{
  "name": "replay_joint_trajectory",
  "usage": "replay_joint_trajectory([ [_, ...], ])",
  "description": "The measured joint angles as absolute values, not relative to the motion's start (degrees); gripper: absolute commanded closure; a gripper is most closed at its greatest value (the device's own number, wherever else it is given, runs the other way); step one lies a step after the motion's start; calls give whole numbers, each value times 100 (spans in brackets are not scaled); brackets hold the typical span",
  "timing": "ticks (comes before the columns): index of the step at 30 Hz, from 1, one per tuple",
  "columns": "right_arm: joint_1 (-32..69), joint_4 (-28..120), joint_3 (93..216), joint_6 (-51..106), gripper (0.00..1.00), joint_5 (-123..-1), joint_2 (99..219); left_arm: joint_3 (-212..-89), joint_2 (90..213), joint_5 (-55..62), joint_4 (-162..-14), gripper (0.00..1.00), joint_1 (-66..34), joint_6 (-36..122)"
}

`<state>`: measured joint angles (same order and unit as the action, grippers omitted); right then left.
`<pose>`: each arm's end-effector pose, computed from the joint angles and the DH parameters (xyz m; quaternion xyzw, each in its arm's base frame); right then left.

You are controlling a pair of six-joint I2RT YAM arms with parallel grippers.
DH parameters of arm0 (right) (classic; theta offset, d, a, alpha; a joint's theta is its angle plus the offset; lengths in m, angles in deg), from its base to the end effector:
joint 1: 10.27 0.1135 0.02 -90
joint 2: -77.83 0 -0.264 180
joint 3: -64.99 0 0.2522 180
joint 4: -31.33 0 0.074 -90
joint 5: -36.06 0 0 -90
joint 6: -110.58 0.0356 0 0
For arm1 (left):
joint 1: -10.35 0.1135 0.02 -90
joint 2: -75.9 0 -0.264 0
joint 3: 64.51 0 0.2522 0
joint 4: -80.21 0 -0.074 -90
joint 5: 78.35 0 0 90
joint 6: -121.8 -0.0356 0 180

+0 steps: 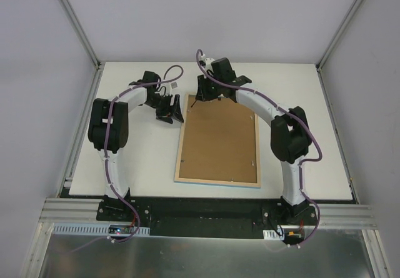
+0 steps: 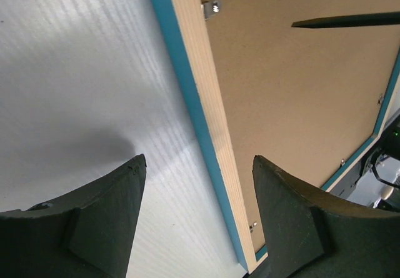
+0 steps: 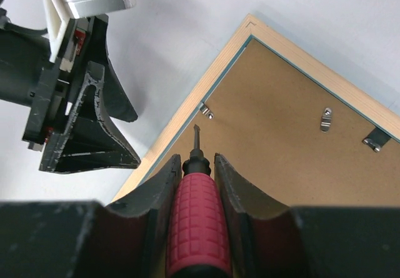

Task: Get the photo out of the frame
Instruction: Release the photo frame item from the photo frame.

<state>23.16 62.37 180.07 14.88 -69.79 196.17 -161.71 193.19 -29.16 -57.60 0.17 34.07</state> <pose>0.4007 0.2762 0.2705 -0.3540 0.8036 0.2292 0.4200 0.4141 -0.0980 0.1721 0.1461 0.9020 -0.3609 0.1865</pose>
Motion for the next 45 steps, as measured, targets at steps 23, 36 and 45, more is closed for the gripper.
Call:
replay_joint_trajectory([
  [23, 2368, 6064, 18173, 2229, 99, -7071, 20181, -16108, 19441, -2422, -6010, 51, -370, 3761],
  [36, 2368, 6070, 18173, 2402, 99, -7202, 20232, -16108, 19485, -2171, -6053, 69, -470, 3890],
  [45, 2368, 6075, 18236, 2402, 99, -7220, 20269, -16110, 19516, -2171, -6066, 85, -470, 3990],
])
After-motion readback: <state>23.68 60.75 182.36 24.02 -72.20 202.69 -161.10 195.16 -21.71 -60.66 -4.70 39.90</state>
